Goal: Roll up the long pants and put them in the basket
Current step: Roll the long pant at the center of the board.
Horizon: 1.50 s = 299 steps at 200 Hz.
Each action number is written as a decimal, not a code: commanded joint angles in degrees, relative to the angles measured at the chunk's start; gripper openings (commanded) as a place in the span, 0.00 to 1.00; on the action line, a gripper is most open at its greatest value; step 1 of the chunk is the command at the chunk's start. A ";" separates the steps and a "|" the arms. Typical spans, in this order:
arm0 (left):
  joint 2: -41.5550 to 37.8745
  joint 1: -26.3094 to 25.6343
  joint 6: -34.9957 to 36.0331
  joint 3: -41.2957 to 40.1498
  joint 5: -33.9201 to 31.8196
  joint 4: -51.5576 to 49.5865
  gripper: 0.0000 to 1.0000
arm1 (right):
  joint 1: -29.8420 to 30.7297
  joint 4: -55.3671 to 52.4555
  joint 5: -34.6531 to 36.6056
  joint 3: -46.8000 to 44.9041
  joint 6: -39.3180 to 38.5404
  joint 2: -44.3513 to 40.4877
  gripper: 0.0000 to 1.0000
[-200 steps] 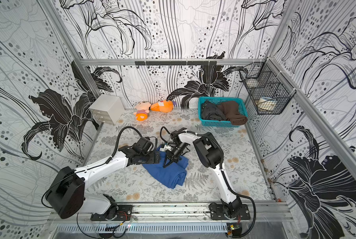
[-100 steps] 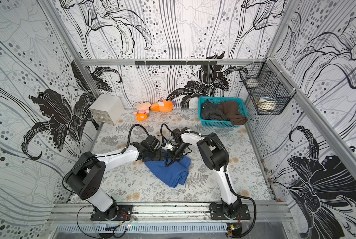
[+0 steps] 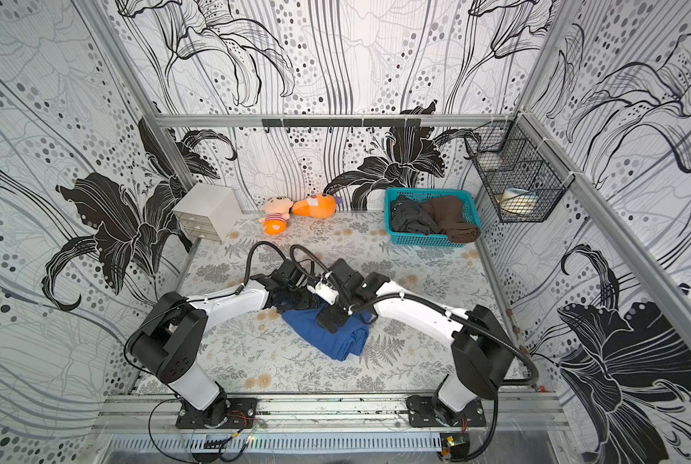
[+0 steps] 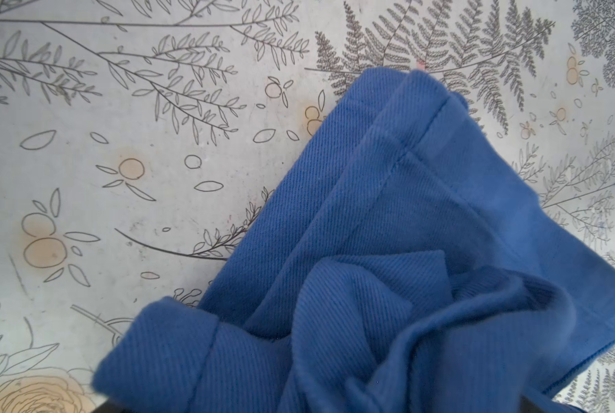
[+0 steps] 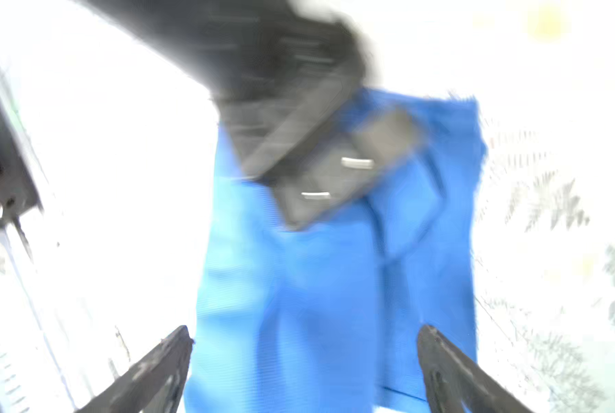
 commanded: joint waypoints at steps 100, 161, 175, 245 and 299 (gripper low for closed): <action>6.00 1.52 -0.27 -1.14 6.50 1.04 0.99 | 26.42 7.41 52.90 -3.27 3.78 13.83 0.99; 4.96 1.65 1.32 0.63 6.31 -1.51 0.99 | 26.70 -1.99 57.93 0.92 9.59 21.31 0.99; 5.05 1.63 1.48 0.83 6.46 -1.49 0.99 | 26.63 -5.22 62.81 2.15 10.76 23.81 0.99; 5.51 1.67 1.92 0.83 7.54 -1.28 0.99 | 20.60 -1.51 58.38 0.37 8.98 26.08 1.00; 4.89 1.68 2.43 0.73 7.54 -1.64 0.99 | 15.04 2.33 52.06 -1.36 2.05 24.72 0.42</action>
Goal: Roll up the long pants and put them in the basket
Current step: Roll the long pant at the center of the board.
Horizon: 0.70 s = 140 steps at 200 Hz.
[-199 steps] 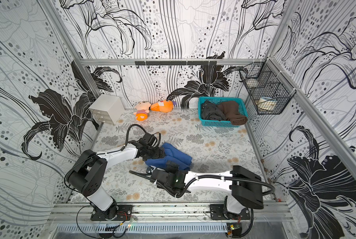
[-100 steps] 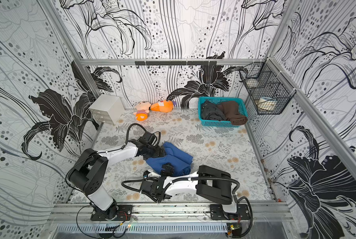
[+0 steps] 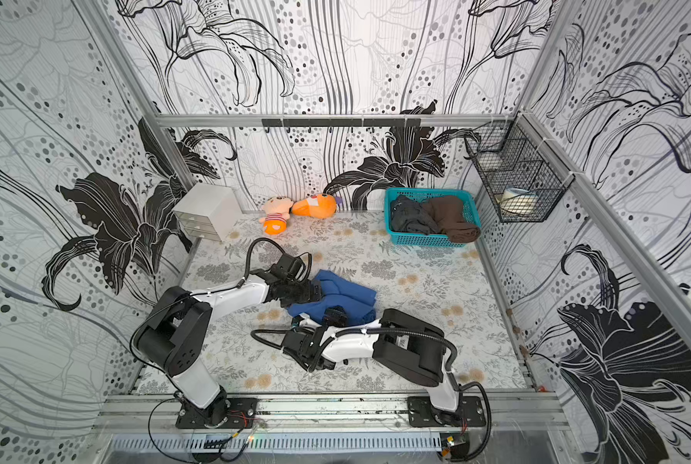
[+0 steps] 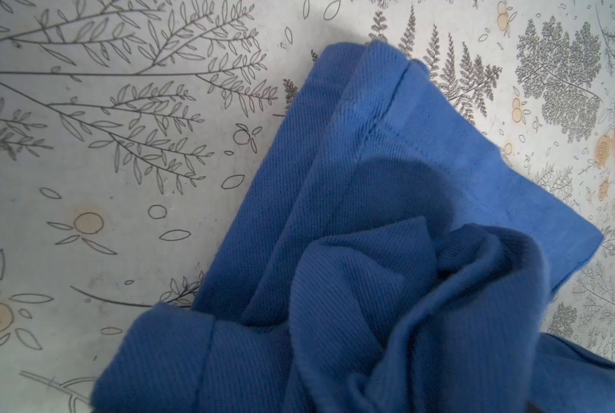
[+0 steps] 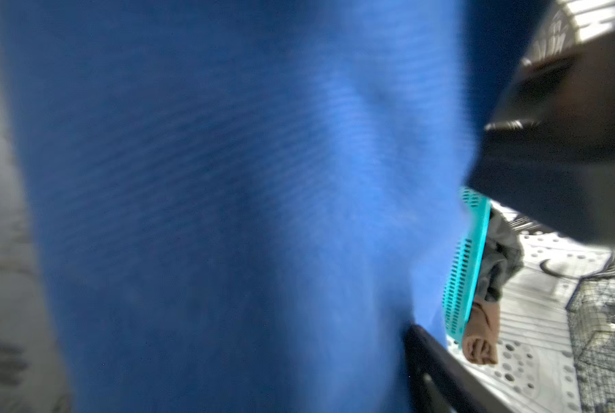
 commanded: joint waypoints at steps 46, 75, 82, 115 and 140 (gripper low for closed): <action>2.84 -0.10 1.31 -1.52 2.32 -4.05 0.99 | -3.55 3.84 -10.43 -2.98 -7.18 -1.96 0.00; 1.22 1.92 1.96 -0.69 2.15 -5.33 0.99 | -3.64 -4.03 -25.09 -0.27 -5.55 -4.10 0.00; 0.46 2.59 2.02 -0.40 2.00 -5.65 0.99 | -3.63 -5.94 -28.39 0.25 -5.01 -4.90 0.00; -3.14 3.90 3.53 2.66 -3.51 -10.92 0.99 | -4.05 -13.85 -52.94 2.95 -4.45 -9.62 0.00; -5.41 4.41 4.20 3.75 -5.50 -13.09 0.99 | -5.31 -20.94 -63.56 6.85 -4.73 -10.36 0.00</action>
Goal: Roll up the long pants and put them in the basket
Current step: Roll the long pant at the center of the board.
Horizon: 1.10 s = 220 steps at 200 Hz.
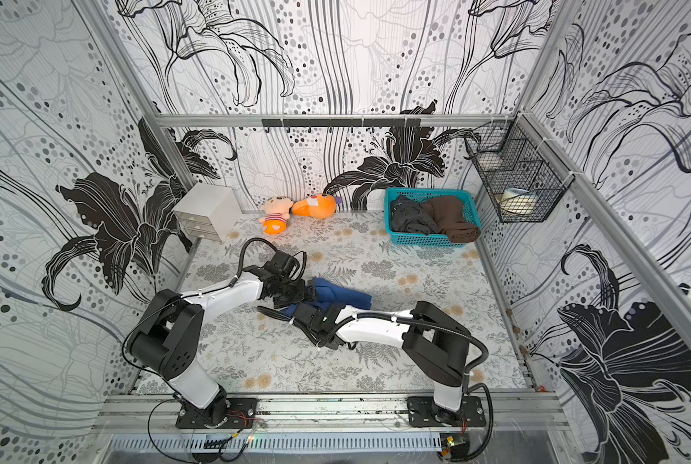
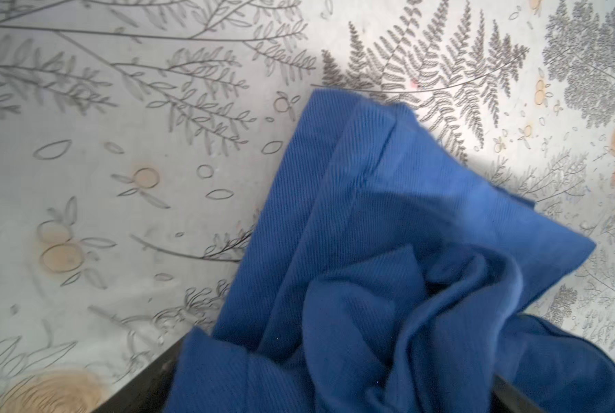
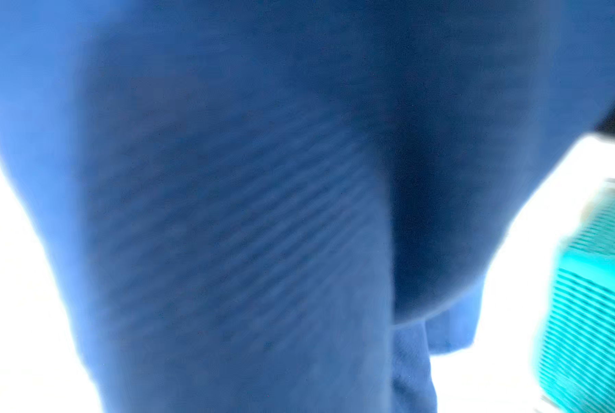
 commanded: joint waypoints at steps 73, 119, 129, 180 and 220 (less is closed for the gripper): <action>-13.02 3.23 0.79 -1.30 -12.46 -7.33 0.99 | -11.63 -18.71 -48.01 10.40 1.02 7.88 0.00; -19.65 3.38 -0.49 -5.42 -12.35 -8.02 0.99 | -17.76 -21.65 -55.45 18.29 -0.04 18.00 0.00; -20.68 3.35 -0.51 -6.31 -11.67 -7.86 0.99 | -19.59 -21.49 -56.58 19.39 0.31 19.43 0.00; -27.38 3.24 -1.49 -12.23 -8.68 -5.58 0.99 | -29.97 -17.12 -65.83 19.14 1.96 24.19 0.00; -27.59 2.23 -0.46 -14.12 -7.28 -3.96 0.99 | -33.29 -13.59 -69.55 19.47 3.77 30.01 0.00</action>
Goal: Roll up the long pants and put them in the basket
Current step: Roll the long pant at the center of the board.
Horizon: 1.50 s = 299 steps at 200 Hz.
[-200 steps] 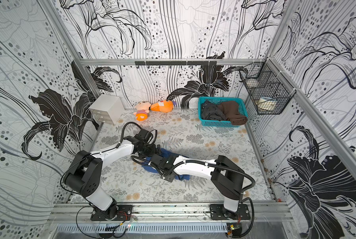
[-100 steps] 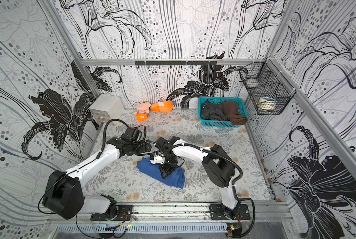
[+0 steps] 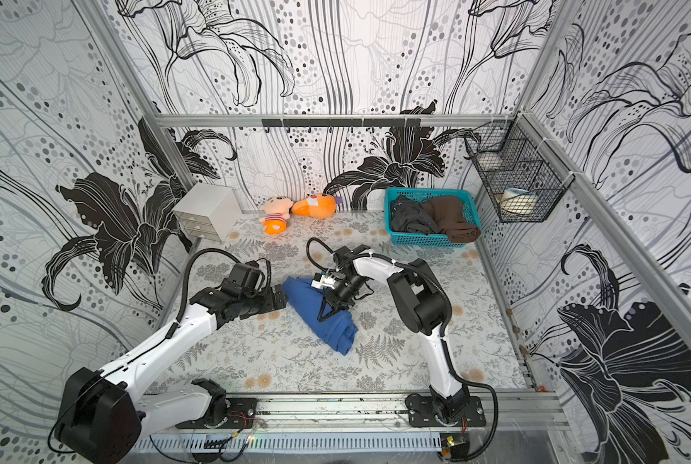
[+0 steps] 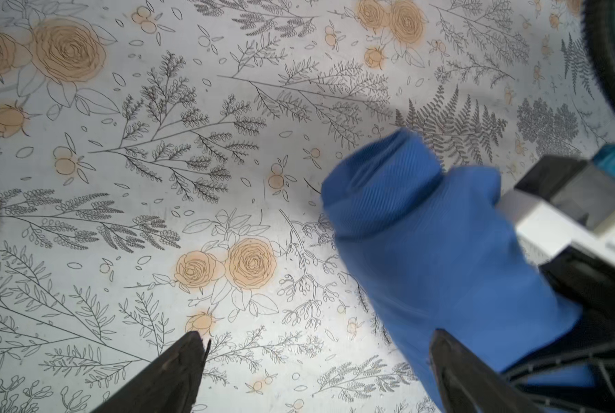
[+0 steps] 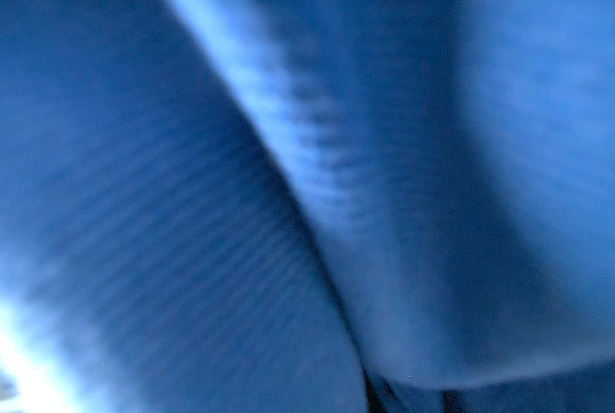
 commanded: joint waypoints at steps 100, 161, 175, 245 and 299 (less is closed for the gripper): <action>16.32 -6.67 3.59 11.65 -5.48 3.54 0.99 | -1.16 5.17 7.62 -5.17 2.83 7.36 0.00; 21.02 -6.87 4.80 14.36 -5.24 4.49 0.99 | -1.21 5.96 7.84 -5.79 3.19 7.97 0.00; 23.77 -6.83 4.69 13.78 -5.15 5.49 0.99 | -1.14 6.04 7.84 -6.03 3.20 7.96 0.00; 35.39 -6.87 1.83 12.86 -3.55 7.36 0.99 | -1.18 5.65 11.96 -6.74 3.26 3.74 0.35; 37.15 -6.87 0.92 10.84 -2.03 9.20 0.99 | -1.52 9.33 29.60 -9.24 4.39 -9.19 0.58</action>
